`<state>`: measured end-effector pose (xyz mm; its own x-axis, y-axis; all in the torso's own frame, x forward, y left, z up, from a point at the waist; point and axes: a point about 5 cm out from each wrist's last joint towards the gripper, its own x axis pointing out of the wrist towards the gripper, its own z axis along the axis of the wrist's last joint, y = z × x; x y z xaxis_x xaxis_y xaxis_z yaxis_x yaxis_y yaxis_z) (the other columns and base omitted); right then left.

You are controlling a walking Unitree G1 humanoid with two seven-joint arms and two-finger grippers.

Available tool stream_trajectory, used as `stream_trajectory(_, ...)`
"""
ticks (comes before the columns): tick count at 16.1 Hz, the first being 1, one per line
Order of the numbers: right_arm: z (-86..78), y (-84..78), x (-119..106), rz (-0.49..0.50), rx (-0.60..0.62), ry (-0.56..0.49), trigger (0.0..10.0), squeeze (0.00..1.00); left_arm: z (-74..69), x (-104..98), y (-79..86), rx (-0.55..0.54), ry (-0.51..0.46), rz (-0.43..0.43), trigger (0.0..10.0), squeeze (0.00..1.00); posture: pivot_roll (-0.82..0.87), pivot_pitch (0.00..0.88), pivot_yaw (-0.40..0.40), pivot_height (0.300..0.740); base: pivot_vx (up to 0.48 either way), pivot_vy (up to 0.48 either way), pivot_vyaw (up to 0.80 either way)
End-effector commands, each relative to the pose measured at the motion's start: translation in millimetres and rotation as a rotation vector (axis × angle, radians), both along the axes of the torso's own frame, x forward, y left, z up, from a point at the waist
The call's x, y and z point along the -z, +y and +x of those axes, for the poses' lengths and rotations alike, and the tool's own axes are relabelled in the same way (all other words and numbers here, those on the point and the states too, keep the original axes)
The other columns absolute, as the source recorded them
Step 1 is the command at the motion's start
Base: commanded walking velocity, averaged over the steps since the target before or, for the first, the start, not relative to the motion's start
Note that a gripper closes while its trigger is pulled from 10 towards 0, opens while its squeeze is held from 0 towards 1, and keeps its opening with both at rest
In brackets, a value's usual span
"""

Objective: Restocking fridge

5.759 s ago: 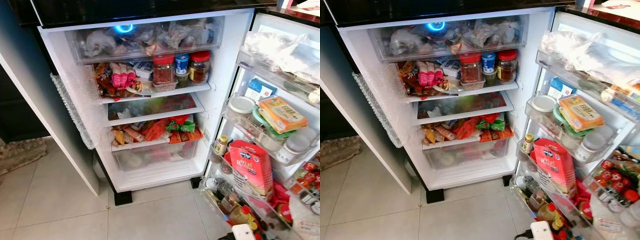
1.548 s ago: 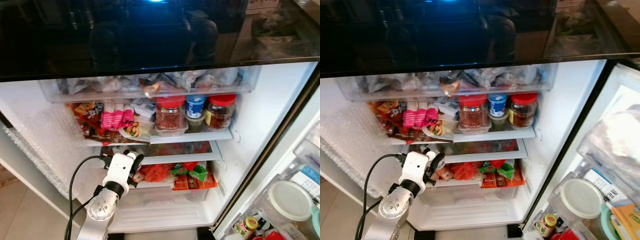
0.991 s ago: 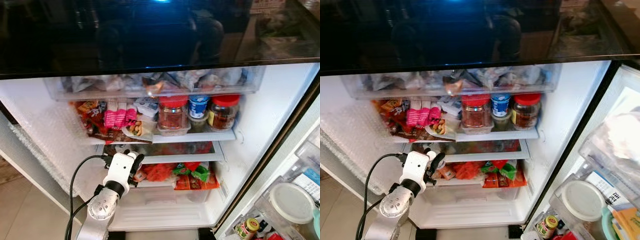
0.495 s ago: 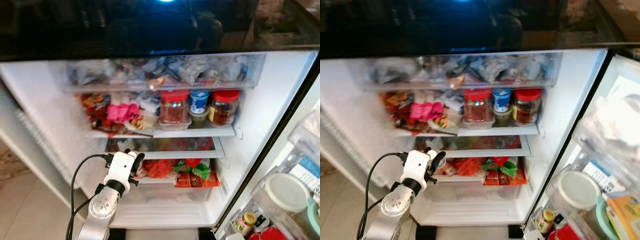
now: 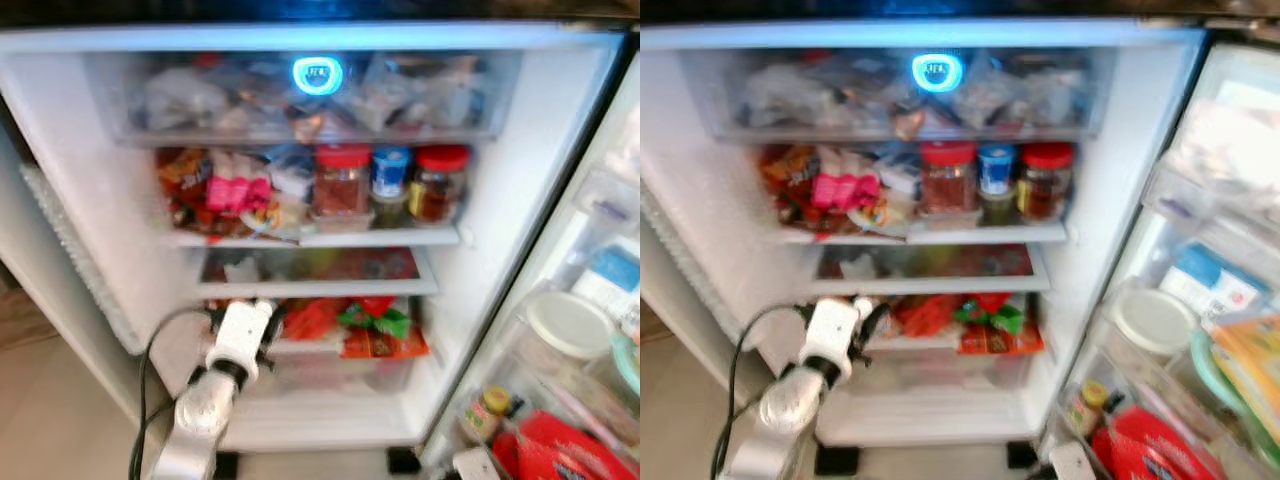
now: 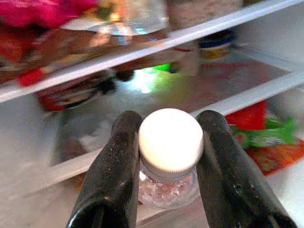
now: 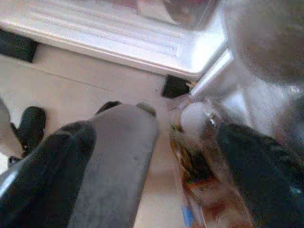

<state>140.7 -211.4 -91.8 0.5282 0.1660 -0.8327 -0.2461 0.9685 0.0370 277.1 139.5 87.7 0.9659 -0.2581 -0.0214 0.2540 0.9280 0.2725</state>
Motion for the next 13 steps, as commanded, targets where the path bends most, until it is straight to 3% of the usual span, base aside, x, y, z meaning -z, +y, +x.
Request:
stream_trajectory(1, -36.2, -6.8, 12.7, -0.048, 0.018, 0.154, 10.0, 0.0, 1.3, 0.6, -1.7, 0.018, 0.0, 0.023, 10.0, 0.0, 0.03, 0.0, 0.012, 0.64, 0.0, 0.0, 0.0)
stream_trajectory(6, -34.3, -2.3, 12.9, -0.047, -0.005, 0.145, 10.0, 0.0, 5.1, 0.5, -1.4, 0.029, -0.006, 0.07, 10.0, 0.0, 0.02, 0.0, 0.014, 0.64, 0.0, 0.0, 0.0)
stream_trajectory(9, -37.1, -3.2, 13.5, -0.053, -0.005, 0.15, 10.0, 0.0, 5.4, 0.4, -2.5, 0.034, -0.009, 0.081, 10.0, 0.0, 0.03, 0.0, 0.011, 0.64, 0.0, 0.0, 0.62)
stream_trajectory(13, -36.9, -5.0, 13.1, -0.046, 0.003, 0.156, 10.0, 0.0, 6.2, 0.4, -3.5, 0.036, -0.012, 0.094, 10.0, 0.0, 0.02, 0.0, 0.012, 0.64, 0.0, 0.0, 0.0)
